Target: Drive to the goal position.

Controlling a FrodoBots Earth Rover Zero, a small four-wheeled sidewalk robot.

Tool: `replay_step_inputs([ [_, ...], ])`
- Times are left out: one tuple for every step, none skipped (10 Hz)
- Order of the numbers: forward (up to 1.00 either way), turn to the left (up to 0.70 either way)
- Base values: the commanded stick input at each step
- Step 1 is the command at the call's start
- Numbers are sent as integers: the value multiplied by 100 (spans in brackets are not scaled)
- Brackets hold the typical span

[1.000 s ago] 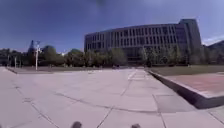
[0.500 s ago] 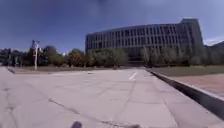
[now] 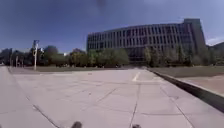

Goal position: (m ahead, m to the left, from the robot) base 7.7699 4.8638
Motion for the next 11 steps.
replay_step_inputs([
  [85, 3],
  [85, 3],
  [85, 3],
  [85, 3],
  [85, 3],
  [85, 3],
  [85, 3],
  [85, 3],
  [85, 3],
  [85, 3],
  [85, 3],
])
